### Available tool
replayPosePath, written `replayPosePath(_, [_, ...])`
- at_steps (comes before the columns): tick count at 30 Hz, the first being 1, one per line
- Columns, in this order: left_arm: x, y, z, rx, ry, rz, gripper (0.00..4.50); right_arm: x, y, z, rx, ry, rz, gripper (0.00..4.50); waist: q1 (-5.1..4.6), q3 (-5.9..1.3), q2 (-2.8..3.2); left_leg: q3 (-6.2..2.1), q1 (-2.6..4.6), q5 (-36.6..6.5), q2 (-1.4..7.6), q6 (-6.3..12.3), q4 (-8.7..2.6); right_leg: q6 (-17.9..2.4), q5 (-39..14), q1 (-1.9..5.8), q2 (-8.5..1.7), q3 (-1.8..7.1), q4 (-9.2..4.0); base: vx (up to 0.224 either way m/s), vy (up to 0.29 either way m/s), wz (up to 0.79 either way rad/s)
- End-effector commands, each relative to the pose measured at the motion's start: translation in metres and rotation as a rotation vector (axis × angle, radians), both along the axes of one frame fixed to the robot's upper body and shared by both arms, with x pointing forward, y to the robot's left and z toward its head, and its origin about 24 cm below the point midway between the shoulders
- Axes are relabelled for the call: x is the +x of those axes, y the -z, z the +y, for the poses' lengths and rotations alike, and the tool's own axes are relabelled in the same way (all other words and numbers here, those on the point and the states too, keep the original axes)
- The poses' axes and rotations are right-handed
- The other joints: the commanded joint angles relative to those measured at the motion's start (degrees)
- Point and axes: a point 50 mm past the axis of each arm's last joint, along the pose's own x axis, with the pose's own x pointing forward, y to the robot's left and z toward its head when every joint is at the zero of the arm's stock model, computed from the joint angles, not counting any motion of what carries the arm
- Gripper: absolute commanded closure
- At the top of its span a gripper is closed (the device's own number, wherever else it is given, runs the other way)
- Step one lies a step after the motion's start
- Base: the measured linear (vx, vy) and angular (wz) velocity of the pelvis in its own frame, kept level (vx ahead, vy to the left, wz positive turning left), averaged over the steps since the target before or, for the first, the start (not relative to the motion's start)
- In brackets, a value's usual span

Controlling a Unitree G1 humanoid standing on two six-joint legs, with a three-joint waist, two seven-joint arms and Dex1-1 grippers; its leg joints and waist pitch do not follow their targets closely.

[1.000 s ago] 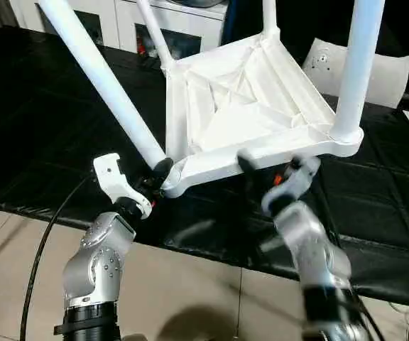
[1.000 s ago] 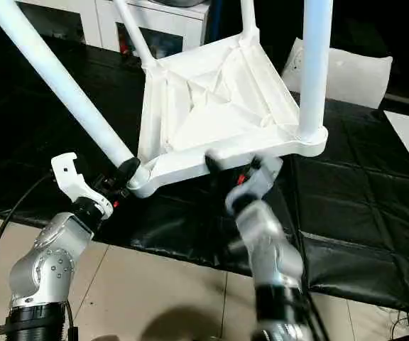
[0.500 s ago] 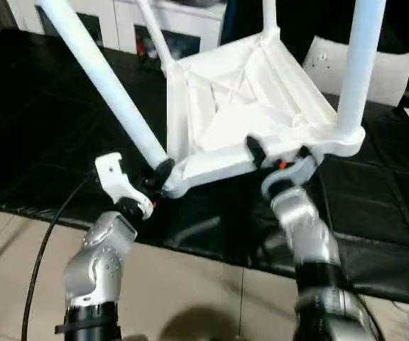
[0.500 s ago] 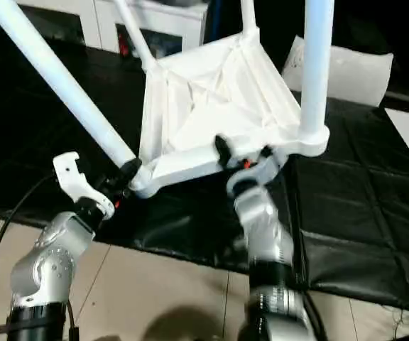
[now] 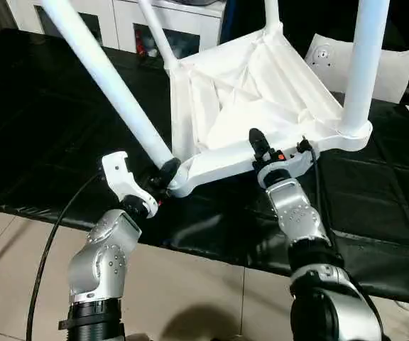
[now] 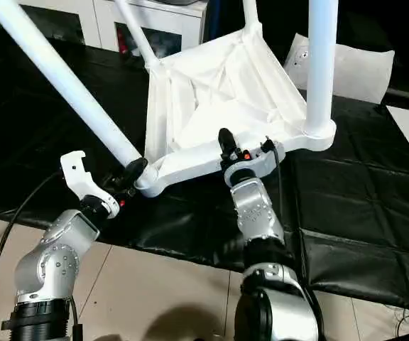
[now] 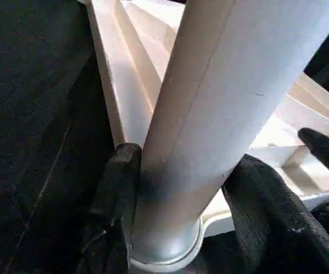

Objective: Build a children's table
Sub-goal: Flip table

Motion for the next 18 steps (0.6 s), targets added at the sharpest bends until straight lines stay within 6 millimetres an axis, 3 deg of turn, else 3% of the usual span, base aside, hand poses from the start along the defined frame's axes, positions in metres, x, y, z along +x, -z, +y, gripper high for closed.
replayPosePath(1, [0.0,-0.003,-0.034,-0.135,0.15,-0.003,2.49,0.008,-0.025,0.034,0.07,-0.069,-0.075,1.79,-0.14,-3.84,0.78,-2.08,-0.33,4.62,5.8,4.46,-4.13,-6.73,-3.95,3.55,-7.87,6.15,-3.56,0.0,0.0,0.0])
replayPosePath(8, [0.0,-0.001,-0.031,-0.1,0.135,0.003,2.49,0.009,-0.025,0.034,0.068,-0.066,-0.081,2.34,-0.19,-3.8,0.75,-2.05,-0.36,3.9,5.75,4.54,-4.14,-6.47,-5.33,3.58,-7.87,6.13,-3.76,0.0,0.0,0.0])
replayPosePath(10, [0.0,0.0,-0.031,-0.089,0.142,0.004,1.93,0.01,-0.027,0.033,0.069,-0.059,-0.087,2.44,-0.2,-3.79,0.68,-2.05,-0.36,3.85,5.78,4.46,-4.16,-6.38,-5.74,3.56,-7.84,6.1,-3.79,0.0,0.0,0.0])
replayPosePath(13, [-0.002,0.0,-0.03,-0.096,0.171,0.009,1.66,0.012,-0.031,0.03,0.067,-0.043,-0.101,2.48,-0.13,-3.86,0.76,-2.0,-0.3,3.93,5.77,4.18,-4.13,-6.51,-5.64,3.51,-7.93,6.14,-3.75,0.0,0.0,0.0])
replayPosePath(16, [-0.003,-0.001,-0.03,-0.093,0.18,0.004,1.42,0.013,-0.033,0.028,0.068,-0.035,-0.109,2.49,-0.17,-4.06,0.7,-2.06,-0.38,5.45,5.74,4.73,-4.0,-6.99,-2.98,3.59,-7.83,6.16,-3.27,0.0,0.0,0.0])
replayPosePath(18, [-0.004,-0.002,-0.028,-0.085,0.2,-0.01,1.2,0.014,-0.037,0.023,0.065,-0.015,-0.124,2.49,-0.23,-4.34,0.61,-2.03,-0.49,8.23,5.61,6.34,-3.7,-8.03,1.65,3.49,-7.69,6.19,-2.55,0.0,0.0,0.0])
